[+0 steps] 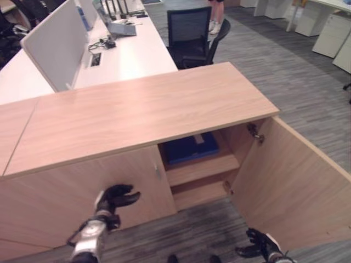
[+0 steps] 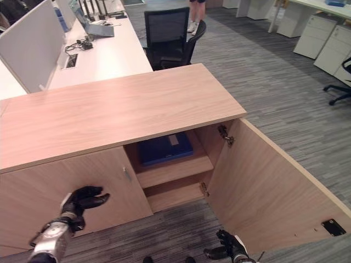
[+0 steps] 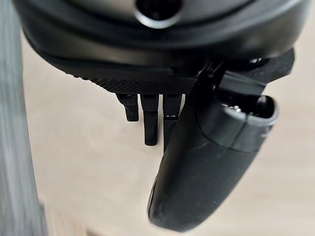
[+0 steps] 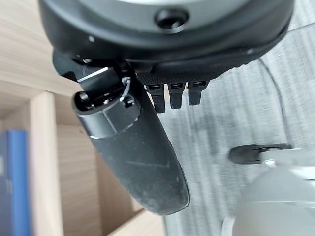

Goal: Put the empty folder in the office cabinet

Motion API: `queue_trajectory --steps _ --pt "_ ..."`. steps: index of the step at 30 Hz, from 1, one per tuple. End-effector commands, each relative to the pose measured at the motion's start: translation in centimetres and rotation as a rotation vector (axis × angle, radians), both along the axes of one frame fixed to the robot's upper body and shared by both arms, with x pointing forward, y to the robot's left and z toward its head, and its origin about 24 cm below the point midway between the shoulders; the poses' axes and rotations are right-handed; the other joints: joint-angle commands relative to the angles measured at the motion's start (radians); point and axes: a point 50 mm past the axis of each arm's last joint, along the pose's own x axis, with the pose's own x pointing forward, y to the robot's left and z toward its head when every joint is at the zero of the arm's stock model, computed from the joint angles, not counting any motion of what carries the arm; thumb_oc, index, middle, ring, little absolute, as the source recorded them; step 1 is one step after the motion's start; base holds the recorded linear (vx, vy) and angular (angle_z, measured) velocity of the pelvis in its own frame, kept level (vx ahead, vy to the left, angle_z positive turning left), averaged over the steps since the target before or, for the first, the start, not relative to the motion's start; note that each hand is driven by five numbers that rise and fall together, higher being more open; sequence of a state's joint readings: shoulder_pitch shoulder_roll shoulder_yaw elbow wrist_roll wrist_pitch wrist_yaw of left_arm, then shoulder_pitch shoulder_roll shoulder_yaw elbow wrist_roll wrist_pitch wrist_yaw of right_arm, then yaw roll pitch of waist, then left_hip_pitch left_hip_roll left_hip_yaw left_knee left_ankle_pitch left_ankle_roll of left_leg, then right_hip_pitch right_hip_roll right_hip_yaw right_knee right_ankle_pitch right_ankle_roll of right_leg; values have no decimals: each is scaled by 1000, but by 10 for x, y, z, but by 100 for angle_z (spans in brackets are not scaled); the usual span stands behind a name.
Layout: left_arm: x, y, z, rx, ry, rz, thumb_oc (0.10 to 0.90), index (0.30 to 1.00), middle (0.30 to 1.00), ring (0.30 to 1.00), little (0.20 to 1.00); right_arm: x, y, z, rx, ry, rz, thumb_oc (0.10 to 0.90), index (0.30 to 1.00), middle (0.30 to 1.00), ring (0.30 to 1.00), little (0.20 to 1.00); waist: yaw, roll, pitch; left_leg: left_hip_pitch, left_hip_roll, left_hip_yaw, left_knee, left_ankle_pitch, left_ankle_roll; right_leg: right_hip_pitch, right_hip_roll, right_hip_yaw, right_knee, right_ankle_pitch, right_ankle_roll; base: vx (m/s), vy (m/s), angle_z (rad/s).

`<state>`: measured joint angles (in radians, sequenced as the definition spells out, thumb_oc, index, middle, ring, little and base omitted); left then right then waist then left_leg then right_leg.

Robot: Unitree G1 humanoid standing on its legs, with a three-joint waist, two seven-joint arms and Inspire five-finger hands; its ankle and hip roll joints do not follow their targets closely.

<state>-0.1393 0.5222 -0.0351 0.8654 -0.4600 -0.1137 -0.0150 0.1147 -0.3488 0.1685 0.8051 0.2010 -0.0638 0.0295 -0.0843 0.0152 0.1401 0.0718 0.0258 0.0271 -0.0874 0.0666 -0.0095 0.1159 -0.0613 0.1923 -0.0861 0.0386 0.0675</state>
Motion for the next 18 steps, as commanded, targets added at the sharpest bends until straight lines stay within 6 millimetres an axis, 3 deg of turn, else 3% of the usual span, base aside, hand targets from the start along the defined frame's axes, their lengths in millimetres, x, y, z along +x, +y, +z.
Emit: queue_trajectory --steps 1,8,14,16,18 --pt "62 43 102 189 -367 58 800 900 900 900 900 19 -7 14 31 -125 -28 800 900 900 900 900 -10 -10 -85 35 3 16 0 -92 -32 -20 -35 -11 119 -121 108 24 156 -2" --pt "70 55 121 263 -370 56 800 900 900 900 900 13 -8 11 51 -115 -59 800 900 900 900 900 -22 -21 -87 17 -15 28 0 -101 -25 -45 -62 -44 128 -108 137 -14 91 4" --pt "75 52 126 271 -387 52 800 900 900 900 900 15 -5 10 57 -118 -67 800 900 900 900 900 -19 -26 -81 12 -23 43 0 -111 -20 -71 -74 -82 160 -99 150 -29 51 -2" --pt "79 35 122 219 -436 28 800 900 900 900 900 24 -2 11 51 -131 -73 800 900 900 900 900 5 -22 -57 9 -17 66 0 -112 -21 -107 -94 -169 207 -75 163 -99 -9 -10" --pt "75 14 110 173 -461 -18 800 900 900 900 900 31 0 13 43 -144 -89 800 900 900 900 900 43 -14 -41 2 -5 94 0 -108 -27 -120 -154 -331 233 -47 169 -93 -22 -27"
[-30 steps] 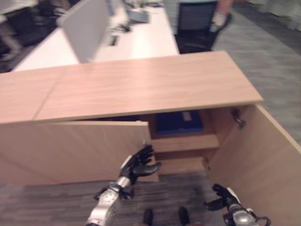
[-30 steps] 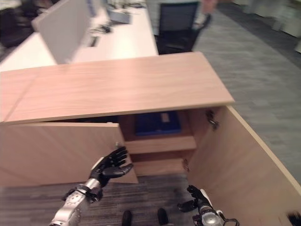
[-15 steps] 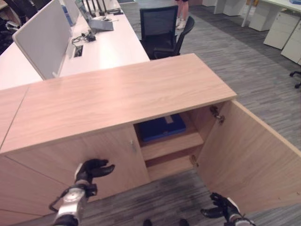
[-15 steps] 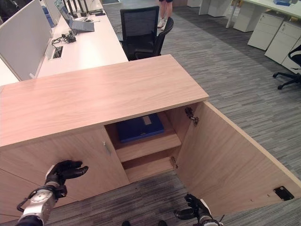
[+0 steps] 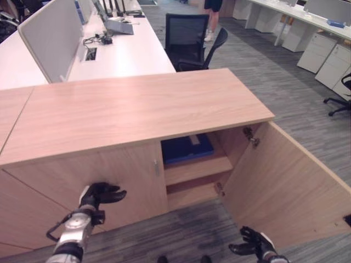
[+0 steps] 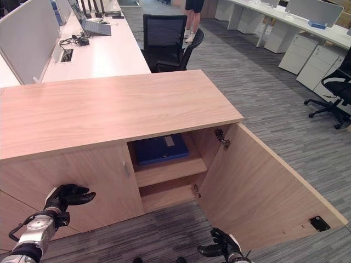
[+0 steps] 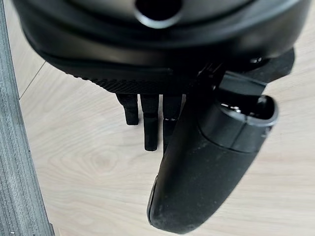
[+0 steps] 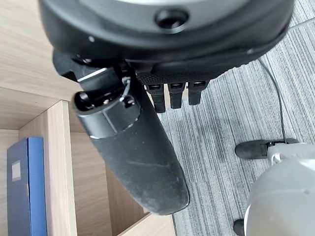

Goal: Put the empty folder in the office cabinet

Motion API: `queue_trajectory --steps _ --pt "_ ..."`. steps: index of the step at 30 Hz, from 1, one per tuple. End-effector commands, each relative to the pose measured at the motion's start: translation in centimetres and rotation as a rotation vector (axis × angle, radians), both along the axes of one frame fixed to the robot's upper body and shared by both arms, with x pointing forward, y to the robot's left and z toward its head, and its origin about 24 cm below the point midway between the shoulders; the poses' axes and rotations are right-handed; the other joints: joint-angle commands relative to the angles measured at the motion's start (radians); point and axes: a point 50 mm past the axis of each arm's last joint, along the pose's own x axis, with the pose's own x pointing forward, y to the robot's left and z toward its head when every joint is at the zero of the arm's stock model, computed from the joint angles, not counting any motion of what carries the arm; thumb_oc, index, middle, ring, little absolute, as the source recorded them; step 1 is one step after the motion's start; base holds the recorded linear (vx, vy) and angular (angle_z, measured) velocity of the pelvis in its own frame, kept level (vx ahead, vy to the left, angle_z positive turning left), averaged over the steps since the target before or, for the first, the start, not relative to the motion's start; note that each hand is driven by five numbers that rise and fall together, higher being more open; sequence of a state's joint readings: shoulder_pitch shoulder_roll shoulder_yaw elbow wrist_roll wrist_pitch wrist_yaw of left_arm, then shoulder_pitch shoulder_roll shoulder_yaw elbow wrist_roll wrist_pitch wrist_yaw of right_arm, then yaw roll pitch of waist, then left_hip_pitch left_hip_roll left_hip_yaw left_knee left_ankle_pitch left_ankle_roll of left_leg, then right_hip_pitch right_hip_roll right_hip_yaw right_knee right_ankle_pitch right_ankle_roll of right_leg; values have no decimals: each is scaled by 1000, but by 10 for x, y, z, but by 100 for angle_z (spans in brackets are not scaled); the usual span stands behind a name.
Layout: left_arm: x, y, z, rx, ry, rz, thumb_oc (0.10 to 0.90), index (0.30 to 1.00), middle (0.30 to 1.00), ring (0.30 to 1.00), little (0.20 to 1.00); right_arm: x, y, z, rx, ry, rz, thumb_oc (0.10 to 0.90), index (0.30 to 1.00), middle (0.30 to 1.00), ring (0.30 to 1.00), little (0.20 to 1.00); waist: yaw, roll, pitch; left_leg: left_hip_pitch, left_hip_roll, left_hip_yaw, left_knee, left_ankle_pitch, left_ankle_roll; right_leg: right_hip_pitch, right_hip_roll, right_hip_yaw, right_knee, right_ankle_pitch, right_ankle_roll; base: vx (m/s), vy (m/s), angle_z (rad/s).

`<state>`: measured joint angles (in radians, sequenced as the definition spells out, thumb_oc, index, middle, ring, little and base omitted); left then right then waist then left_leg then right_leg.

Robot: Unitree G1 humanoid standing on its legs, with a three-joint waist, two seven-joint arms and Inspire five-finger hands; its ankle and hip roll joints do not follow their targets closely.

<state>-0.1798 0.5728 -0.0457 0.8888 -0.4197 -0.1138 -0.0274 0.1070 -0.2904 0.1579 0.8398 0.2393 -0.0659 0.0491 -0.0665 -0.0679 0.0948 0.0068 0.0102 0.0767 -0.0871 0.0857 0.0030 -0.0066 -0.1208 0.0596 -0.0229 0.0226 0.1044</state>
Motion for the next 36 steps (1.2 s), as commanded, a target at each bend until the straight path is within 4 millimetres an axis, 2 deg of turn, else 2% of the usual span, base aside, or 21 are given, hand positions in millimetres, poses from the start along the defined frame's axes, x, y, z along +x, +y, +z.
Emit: queue_trajectory --steps 1,3,4,5,7,8,9,11,12,13,19,21,25,27,28,29,30,31,32,33,36 --pt "65 1 95 91 -459 -2 800 900 900 900 900 34 -17 21 -51 -154 -53 800 900 900 900 900 21 70 4 69 9 41 0 -128 -40 5 -96 -202 171 -33 133 -67 -17 -51" --pt "53 -41 69 -15 -462 -91 800 900 900 900 900 36 -13 19 -51 -146 -61 800 900 900 900 900 69 79 7 63 30 99 0 -131 -41 16 -175 -430 209 -28 102 -71 -47 -71" --pt "49 -59 58 -60 -447 -137 800 900 900 900 900 36 -8 17 -47 -138 -55 800 900 900 900 900 72 72 6 63 32 114 0 -134 -39 19 -184 -456 205 -23 99 -36 -51 -70" --pt "49 -59 57 -60 -446 -137 800 900 900 900 900 35 -9 17 -48 -136 -55 800 900 900 900 900 73 72 4 64 31 115 0 -134 -39 19 -184 -456 204 -23 100 13 -71 -39" --pt "43 -85 46 -131 -426 -203 800 900 900 900 900 37 -6 16 -54 -133 -47 800 900 900 900 900 78 63 2 65 30 133 0 -134 -41 13 -196 -467 163 19 107 35 -135 -9" --pt "37 -104 37 -163 -398 -278 800 900 900 900 900 40 -3 16 -51 -132 -36 800 900 900 900 900 77 69 6 66 39 137 0 -137 -43 -8 -201 -443 135 31 110 38 -132 -26" --pt "37 -104 37 -163 -397 -278 800 900 900 900 900 40 -3 16 -51 -132 -36 800 900 900 900 900 78 69 5 66 39 138 0 -137 -43 -8 -201 -442 135 31 110 47 -133 -51" --pt "24 -125 17 -243 -328 -329 800 900 900 900 900 38 0 15 -49 -121 -22 800 900 900 900 900 72 64 7 87 39 159 0 -147 -46 14 -199 -417 89 45 119 40 -171 -50" --pt "24 -125 17 -243 -328 -329 800 900 900 900 900 38 0 15 -49 -121 -22 800 900 900 900 900 72 63 5 83 38 160 0 -143 -46 11 -200 -417 87 49 118 47 -220 -52" --pt "21 -134 9 -266 -291 -344 800 900 900 900 900 38 1 16 -43 -126 -17 800 900 900 900 900 57 68 1 86 48 167 0 -138 -49 8 -186 -379 78 42 114 33 -176 -57" --pt "4 -136 -7 -300 -222 -338 800 900 900 900 900 33 -5 14 -55 -109 -18 800 900 900 900 900 21 93 -4 111 91 206 6 -128 -73 30 -119 -322 12 18 93 24 -203 -42" --pt "-4 -133 -15 -335 -194 -293 800 900 900 900 900 33 -9 15 -66 -106 -3 800 900 900 900 900 8 105 -3 122 124 232 15 -112 -94 47 -76 -288 -35 9 79 19 -204 -30" --pt "-16 -129 -28 -341 -133 -264 800 900 900 900 900 34 -14 17 -75 -105 -2 800 900 900 900 900 -5 118 7 124 167 261 75 -106 -119 60 -41 -257 -48 -11 57 25 -180 -40" --pt "-25 -129 -39 -354 -77 -236 800 900 900 900 900 33 -22 19 -86 -112 -23 800 900 900 900 900 -13 124 29 90 227 276 173 -50 -156 84 -6 -247 -56 -41 30 8 -204 -41" --pt "-25 -129 -39 -354 -77 -236 800 900 900 900 900 33 -22 19 -87 -113 -23 800 900 900 900 900 -14 126 31 89 231 274 177 -50 -159 84 -3 -247 -56 -41 28 21 -143 -43" --pt "-32 -129 -48 -359 -34 -212 800 900 900 900 900 33 -27 21 -96 -118 -44 800 900 900 900 900 -17 125 48 66 259 253 256 4 -174 106 14 -232 -59 -59 10 15 -87 -25" --pt "-31 -129 -48 -359 -35 -212 800 900 900 900 900 34 -27 21 -96 -119 -44 800 900 900 900 900 -17 127 46 61 261 252 256 8 -175 101 16 -232 -60 -55 8 15 -93 -20" --pt "-36 -130 -54 -360 -5 -202 800 900 900 900 900 34 -31 22 -102 -123 -68 800 900 900 900 900 -11 121 55 40 239 205 278 8 -163 108 13 -223 -63 -59 4 -9 -57 -29" --pt "-38 -134 -57 -364 10 -209 800 900 900 900 900 33 -40 24 -116 -128 -109 800 900 900 900 900 5 108 69 -18 174 121 275 -38 -139 122 -1 -207 -64 -69 3 -10 -62 -38" --pt "-41 -136 -61 -367 28 -210 800 900 900 900 900 34 -45 26 -127 -133 -136 800 900 900 900 900 12 101 71 -38 142 80 258 -61 -133 122 -9 -202 -63 -68 6 8 -50 -33" --pt "-44 -137 -64 -368 51 -212 800 900 900 900 900 34 -50 28 -130 -144 -167 800 900 900 900 900 6 101 64 -33 113 46 203 -92 -123 113 -10 -193 -63 -65 11 39 -2 -24"
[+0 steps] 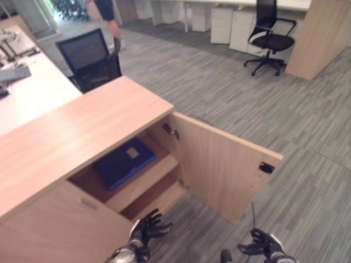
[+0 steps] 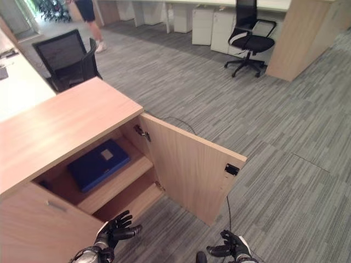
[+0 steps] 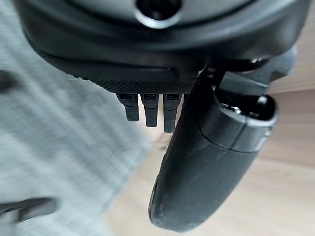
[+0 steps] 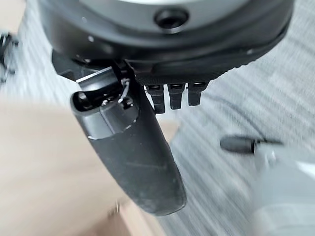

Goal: Put the empty folder in the office cabinet

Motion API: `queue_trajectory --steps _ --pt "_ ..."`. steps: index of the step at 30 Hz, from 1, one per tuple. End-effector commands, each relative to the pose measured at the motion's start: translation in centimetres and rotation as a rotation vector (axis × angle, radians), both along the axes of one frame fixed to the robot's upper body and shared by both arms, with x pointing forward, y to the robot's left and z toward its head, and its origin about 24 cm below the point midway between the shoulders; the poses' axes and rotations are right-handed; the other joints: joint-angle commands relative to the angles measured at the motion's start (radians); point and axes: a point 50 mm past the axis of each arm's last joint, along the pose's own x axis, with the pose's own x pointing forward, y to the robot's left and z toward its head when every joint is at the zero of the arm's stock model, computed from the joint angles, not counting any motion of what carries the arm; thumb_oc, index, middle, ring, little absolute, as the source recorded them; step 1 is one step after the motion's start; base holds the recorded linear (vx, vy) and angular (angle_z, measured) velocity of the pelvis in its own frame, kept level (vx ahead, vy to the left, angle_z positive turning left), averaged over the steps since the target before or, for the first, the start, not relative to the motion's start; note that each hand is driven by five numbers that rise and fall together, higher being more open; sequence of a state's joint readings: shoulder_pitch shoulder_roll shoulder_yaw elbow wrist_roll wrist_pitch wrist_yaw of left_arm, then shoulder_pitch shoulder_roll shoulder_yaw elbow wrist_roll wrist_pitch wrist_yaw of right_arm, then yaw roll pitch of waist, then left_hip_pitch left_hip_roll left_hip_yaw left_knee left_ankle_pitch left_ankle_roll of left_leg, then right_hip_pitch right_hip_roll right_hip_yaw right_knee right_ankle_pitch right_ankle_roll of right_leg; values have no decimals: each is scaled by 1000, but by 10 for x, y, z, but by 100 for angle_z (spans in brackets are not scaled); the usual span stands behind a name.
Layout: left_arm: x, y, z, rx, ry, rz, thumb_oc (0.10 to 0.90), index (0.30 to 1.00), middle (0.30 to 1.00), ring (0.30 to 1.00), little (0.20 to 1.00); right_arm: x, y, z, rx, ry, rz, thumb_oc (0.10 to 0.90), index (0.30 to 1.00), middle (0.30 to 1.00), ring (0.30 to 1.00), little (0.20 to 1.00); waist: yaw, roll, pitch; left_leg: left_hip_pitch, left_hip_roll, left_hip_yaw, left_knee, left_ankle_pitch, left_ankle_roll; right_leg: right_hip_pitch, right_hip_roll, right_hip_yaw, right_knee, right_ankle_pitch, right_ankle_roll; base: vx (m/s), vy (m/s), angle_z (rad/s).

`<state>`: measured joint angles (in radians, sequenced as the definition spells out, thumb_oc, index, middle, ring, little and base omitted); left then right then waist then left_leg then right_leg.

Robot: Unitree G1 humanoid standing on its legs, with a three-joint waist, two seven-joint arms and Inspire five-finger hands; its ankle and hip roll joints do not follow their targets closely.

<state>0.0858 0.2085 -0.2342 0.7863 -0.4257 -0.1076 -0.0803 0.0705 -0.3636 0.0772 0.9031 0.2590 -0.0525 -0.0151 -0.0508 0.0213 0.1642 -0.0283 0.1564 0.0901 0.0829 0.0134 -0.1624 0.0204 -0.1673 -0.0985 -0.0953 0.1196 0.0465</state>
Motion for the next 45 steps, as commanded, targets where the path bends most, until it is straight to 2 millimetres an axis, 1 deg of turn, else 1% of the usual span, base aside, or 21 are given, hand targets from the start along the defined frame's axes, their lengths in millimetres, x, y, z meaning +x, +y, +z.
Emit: queue_trajectory --steps 1,5,6,8,9,10,12,13,14,15,18,22,24,27,28,29,33,36,38,42,45 --pt "27 13 19 40 -143 7 800 900 900 900 900 35 -11 22 -19 -167 -50 800 900 900 900 900 -11 17 -21 47 -50 15 -44 -31 52 83 42 -29 11 -154 72 73 11 -24" --pt "17 19 13 78 -102 -31 800 900 900 900 900 47 -22 33 -47 -214 -75 800 900 900 900 900 -9 20 -44 98 -55 38 -114 -22 62 79 51 -27 12 -144 78 69 3 -45" --pt "7 28 9 106 -65 -33 800 900 900 900 900 65 -37 51 -92 -285 -103 800 900 900 900 900 3 21 -62 131 -54 60 -153 -18 70 83 60 -26 8 -143 83 50 3 -3" --pt "2 34 5 105 -35 9 800 900 900 900 900 81 -49 69 -127 -355 -122 800 900 900 900 900 11 18 -71 142 -52 66 -161 -20 72 89 64 -33 8 -146 85 31 0 -13" --pt "2 34 5 104 -36 9 800 900 900 900 900 82 -49 70 -127 -356 -122 800 900 900 900 900 11 19 -69 143 -52 66 -160 -20 72 90 64 -33 8 -147 85 11 -5 -10" --pt "-2 36 2 106 -13 21 800 900 900 900 900 94 -55 84 -148 -414 -131 800 900 900 900 900 17 16 -76 148 -52 67 -164 -21 73 95 65 -38 8 -149 86 0 0 0" --pt "-7 36 -1 115 12 8 800 900 900 900 900 107 -61 100 -173 -470 -132 800 900 900 900 900 22 13 -81 153 -50 70 -165 -21 74 103 67 -43 8 -151 86 12 -4 4" --pt "-6 36 -1 114 11 8 800 900 900 900 900 108 -61 100 -173 -470 -131 800 900 900 900 900 22 13 -80 154 -50 70 -165 -22 74 103 67 -43 8 -152 86 17 -5 7" --pt "-10 38 -3 123 29 4 800 900 900 900 900 124 -63 117 -189 -529 -117 800 900 900 900 900 30 10 -84 160 -50 67 -166 -25 75 109 69 -46 8 -154 86 13 -3 8" --pt "-10 38 -3 123 29 4 800 900 900 900 900 124 -63 117 -189 -529 -117 800 900 900 900 900 30 10 -83 161 -50 67 -166 -25 75 109 69 -46 8 -154 86 22 -3 5" --pt "-21 41 -9 131 80 12 800 900 900 900 900 149 -52 140 -191 -615 -57 800 900 900 900 900 47 5 -91 165 -50 63 -169 -27 76 115 70 -50 8 -156 86 10 -2 1" --pt "-27 41 -13 138 108 4 800 900 900 900 900 165 -39 153 -191 -664 6 800 900 900 900 900 56 2 -94 165 -50 57 -170 -27 76 118 70 -56 8 -158 86 0 1 4" --pt "-30 42 -15 139 125 17 800 900 900 900 900 183 -16 164 -182 -712 96 800 900 900 900 900 69 0 -100 164 -51 50 -170 -27 77 122 69 -64 8 -160 85 0 0 0" --pt "-31 42 -15 144 131 15 800 900 900 900 900 189 -5 168 -166 -731 132 800 900 900 900 900 74 -1 -99 164 -52 45 -169 -28 77 124 68 -66 8 -161 84 0 0 0" --pt "-31 42 -15 144 129 16 800 900 900 900 900 194 10 169 -140 -749 180 800 900 900 900 900 80 0 -99 164 -53 41 -167 -30 78 126 68 -68 8 -162 82 0 0 0" --pt "-32 42 -15 145 131 17 800 900 900 900 900 195 17 170 -130 -756 202 800 900 900 900 900 81 1 -99 164 -54 38 -166 -30 78 127 68 -69 8 -162 81 0 0 0" --pt "-31 43 -15 150 131 19 800 900 900 900 900 195 33 165 -96 -752 258 800 900 900 900 900 86 0 -99 163 -56 31 -164 -30 78 131 67 -75 8 -163 79 0 0 0" --pt "-30 43 -14 164 127 16 800 900 900 900 900 192 63 159 -15 -765 349 800 900 900 900 900 92 0 -95 158 -57 23 -162 -28 78 131 65 -84 8 -163 77 0 0 0" --pt "-30 43 -15 165 129 18 800 900 900 900 900 190 68 159 3 -772 369 800 900 900 900 900 92 0 -95 157 -57 21 -161 -28 77 131 65 -85 8 -163 76 0 0 0" --pt "-33 44 -17 173 147 37 800 900 900 900 900 172 97 153 114 -791 484 800 900 900 900 900 89 -1 -91 154 -55 12 -158 -28 75 132 66 -90 8 -167 74 5 -16 4" --pt "-33 45 -18 176 153 49 800 900 900 900 900 159 107 149 182 -798 521 800 900 900 900 900 85 -1 -87 152 -54 7 -155 -28 73 133 66 -91 8 -167 72 0 -20 8"
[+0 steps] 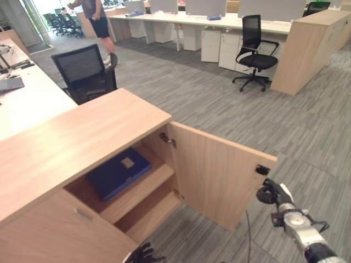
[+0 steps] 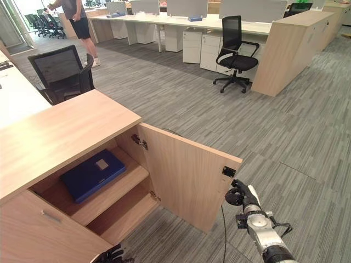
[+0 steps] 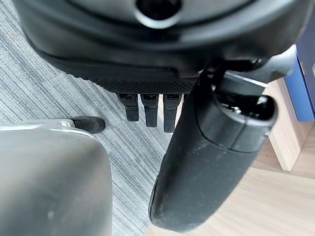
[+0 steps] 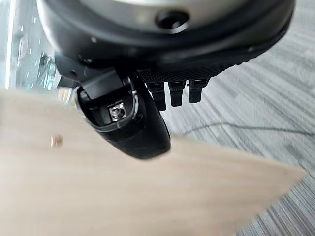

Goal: Put the empty folder in the office cabinet

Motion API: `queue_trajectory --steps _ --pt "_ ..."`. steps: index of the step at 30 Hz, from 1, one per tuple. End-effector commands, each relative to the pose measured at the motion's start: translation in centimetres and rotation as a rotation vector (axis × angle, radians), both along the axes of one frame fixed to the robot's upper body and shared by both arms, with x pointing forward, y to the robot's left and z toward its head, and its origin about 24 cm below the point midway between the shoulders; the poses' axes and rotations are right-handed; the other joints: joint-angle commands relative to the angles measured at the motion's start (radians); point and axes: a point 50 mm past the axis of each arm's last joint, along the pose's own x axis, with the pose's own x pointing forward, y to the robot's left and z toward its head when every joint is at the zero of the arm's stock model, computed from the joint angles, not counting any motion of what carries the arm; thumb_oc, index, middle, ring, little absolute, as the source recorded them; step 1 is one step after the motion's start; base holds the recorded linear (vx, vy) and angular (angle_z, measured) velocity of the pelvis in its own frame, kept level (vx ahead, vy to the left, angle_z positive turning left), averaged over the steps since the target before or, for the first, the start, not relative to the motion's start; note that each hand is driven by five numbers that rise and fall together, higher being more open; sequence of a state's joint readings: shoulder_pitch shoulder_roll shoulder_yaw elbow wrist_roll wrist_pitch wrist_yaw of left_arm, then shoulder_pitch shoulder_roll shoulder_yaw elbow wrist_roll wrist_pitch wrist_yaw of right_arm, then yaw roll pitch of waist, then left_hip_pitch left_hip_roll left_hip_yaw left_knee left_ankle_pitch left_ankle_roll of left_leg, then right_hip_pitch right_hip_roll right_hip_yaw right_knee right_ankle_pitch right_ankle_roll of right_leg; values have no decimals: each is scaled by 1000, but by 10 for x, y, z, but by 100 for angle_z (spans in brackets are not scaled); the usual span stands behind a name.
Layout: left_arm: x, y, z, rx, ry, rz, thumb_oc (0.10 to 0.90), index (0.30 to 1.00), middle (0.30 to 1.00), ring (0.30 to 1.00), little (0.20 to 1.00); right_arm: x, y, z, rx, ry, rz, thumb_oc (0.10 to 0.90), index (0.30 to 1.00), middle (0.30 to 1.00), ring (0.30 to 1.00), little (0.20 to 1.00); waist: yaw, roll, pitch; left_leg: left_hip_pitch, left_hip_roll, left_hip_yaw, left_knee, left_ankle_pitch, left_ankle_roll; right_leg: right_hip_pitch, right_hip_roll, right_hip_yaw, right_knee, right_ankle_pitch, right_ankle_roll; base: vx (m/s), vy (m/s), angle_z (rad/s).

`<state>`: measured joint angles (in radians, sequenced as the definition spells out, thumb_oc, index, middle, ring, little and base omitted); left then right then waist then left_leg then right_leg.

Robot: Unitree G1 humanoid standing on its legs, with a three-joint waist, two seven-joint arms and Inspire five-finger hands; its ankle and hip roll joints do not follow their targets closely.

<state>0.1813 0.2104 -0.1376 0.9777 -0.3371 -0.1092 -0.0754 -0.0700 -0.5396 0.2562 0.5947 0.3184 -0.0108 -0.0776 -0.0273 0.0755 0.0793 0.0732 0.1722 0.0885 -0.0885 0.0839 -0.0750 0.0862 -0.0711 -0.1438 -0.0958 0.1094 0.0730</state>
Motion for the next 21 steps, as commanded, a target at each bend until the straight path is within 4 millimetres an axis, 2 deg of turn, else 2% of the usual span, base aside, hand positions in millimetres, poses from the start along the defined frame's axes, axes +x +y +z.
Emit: queue_trajectory --steps 1,3,4,6,8,10,11,13,14,15,17,18,20,21 --pt "39 15 12 77 -104 -48 800 900 900 900 900 66 102 76 296 -434 361 800 900 900 900 900 62 -55 -3 50 -70 8 17 -98 -15 67 -30 -46 9 -157 45 1 -26 6" --pt "38 18 11 88 -95 -29 800 900 900 900 900 51 109 74 292 -426 438 800 900 900 900 900 57 -56 3 45 -69 -2 21 -97 -17 67 -31 -47 9 -160 43 0 -15 5" --pt "38 18 11 88 -94 -29 800 900 900 900 900 51 108 74 292 -426 438 800 900 900 900 900 56 -56 2 45 -69 -3 21 -97 -17 68 -31 -48 9 -160 43 -10 -44 12" --pt "35 18 8 95 -75 -11 800 900 900 900 900 32 112 67 292 -402 494 800 900 900 900 900 49 -55 8 38 -66 -23 25 -95 -23 68 -31 -55 11 -165 38 -5 -59 14" --pt "31 19 6 100 -58 6 800 900 900 900 900 24 115 70 272 -412 544 800 900 900 900 900 48 -55 13 34 -62 -34 29 -92 -28 68 -31 -63 14 -168 35 1 -59 25" --pt "29 20 6 102 -53 28 800 900 900 900 900 20 122 72 265 -414 600 800 900 900 900 900 54 -54 21 25 -58 -45 38 -90 -34 68 -29 -72 15 -172 33 -43 -64 31" --pt "37 19 8 102 -74 45 800 900 900 900 900 20 128 75 269 -426 635 800 900 900 900 900 69 -57 36 -13 -56 -67 46 -66 -48 63 -35 -111 16 -173 30 -122 -57 44" --pt "44 18 10 96 -98 51 800 900 900 900 900 22 132 76 266 -426 657 800 900 900 900 900 79 -60 46 -56 -59 -79 69 -58 -57 58 -48 -152 10 -170 32 -140 -25 63" --pt "46 17 10 94 -104 57 800 900 900 900 900 24 133 78 262 -433 663 800 900 900 900 900 78 -62 54 -90 -58 -60 102 -56 -62 53 -60 -176 9 -167 35 -175 74 96" --pt "51 13 11 85 -119 61 800 900 900 900 900 27 137 80 255 -435 687 800 900 900 900 900 60 -68 60 -110 -18 78 139 -49 -68 40 -88 -222 9 -157 41 -163 113 104" --pt "51 11 10 80 -115 59 800 900 900 900 900 29 140 79 233 -430 701 800 900 900 900 900 43 -69 56 -91 32 233 165 -53 -72 31 -103 -258 9 -152 45 -84 90 85" --pt "51 11 10 80 -114 59 800 900 900 900 900 29 140 79 233 -430 701 800 900 900 900 900 44 -69 58 -87 34 234 167 -57 -74 35 -102 -256 9 -155 45 -34 53 59" --pt "47 11 9 83 -98 44 800 900 900 900 900 30 142 80 227 -431 708 800 900 900 900 900 35 -70 57 -75 53 314 203 -69 -74 39 -113 -289 9 -150 45 -25 110 20" --pt "39 11 5 89 -62 25 800 900 900 900 900 29 144 83 213 -443 725 800 900 900 900 900 39 -57 46 -49 40 329 168 -76 -73 48 -114 -323 13 -146 48 19 165 -8"
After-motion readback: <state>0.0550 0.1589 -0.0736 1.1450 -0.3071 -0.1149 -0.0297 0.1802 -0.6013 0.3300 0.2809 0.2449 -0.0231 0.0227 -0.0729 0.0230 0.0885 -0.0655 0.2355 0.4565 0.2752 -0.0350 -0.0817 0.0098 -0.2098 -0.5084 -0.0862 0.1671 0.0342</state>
